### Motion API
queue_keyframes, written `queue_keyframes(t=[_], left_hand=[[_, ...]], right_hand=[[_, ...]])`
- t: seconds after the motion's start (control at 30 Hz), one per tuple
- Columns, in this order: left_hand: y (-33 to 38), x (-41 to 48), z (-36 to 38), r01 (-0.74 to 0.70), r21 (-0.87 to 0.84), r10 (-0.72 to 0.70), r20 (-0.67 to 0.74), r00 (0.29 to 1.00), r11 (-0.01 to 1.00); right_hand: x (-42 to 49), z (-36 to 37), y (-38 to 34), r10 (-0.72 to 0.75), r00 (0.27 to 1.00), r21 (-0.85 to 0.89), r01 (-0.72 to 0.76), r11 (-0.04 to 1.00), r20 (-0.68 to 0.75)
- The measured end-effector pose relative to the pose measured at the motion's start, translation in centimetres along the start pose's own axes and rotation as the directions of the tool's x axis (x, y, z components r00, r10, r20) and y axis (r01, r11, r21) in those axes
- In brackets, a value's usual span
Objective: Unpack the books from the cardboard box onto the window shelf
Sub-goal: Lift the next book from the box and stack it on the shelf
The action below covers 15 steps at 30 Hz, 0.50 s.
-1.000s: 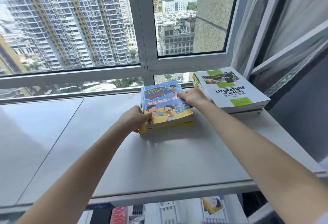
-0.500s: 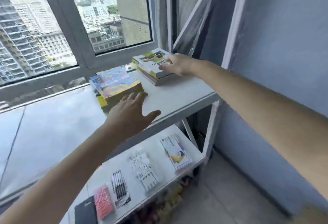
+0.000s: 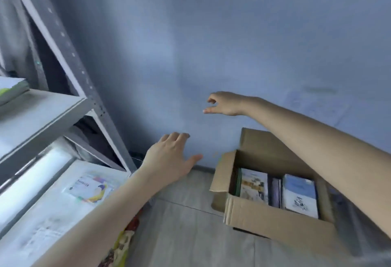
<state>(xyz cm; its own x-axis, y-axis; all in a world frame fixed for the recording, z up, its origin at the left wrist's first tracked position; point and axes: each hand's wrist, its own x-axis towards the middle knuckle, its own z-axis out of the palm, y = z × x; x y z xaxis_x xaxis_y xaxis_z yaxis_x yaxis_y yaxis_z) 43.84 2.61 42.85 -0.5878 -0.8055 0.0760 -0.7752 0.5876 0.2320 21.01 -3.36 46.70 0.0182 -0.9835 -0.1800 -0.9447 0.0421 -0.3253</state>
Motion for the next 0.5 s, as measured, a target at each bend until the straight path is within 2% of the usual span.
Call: queue_keyframes(t=[0.13, 0.27, 0.37, 0.5], left_hand=[[8.3, 5.5, 5.9, -0.082, -0.015, 0.083, 0.134, 0.988, 0.997], [15.4, 10.8, 13.8, -0.064, -0.022, 0.067, 0.272, 0.96, 0.998], [18.8, 13.8, 18.7, -0.046, 0.007, 0.04, 0.368, 0.929, 0.999], [21.3, 17.4, 24.5, -0.065, -0.002, 0.06, 0.406, 0.912, 0.998]], right_hand=[[-4.1, 0.6, 13.3, 0.145, 0.989, 0.065, -0.148, 0.987, 0.041], [-6.1, 3.1, 25.9, 0.248, 0.964, 0.107, -0.257, 0.96, 0.095], [-7.0, 5.6, 32.9, 0.313, 0.936, 0.149, -0.337, 0.93, 0.164], [-6.6, 9.2, 39.7, 0.377, 0.899, 0.191, -0.42, 0.887, 0.222]])
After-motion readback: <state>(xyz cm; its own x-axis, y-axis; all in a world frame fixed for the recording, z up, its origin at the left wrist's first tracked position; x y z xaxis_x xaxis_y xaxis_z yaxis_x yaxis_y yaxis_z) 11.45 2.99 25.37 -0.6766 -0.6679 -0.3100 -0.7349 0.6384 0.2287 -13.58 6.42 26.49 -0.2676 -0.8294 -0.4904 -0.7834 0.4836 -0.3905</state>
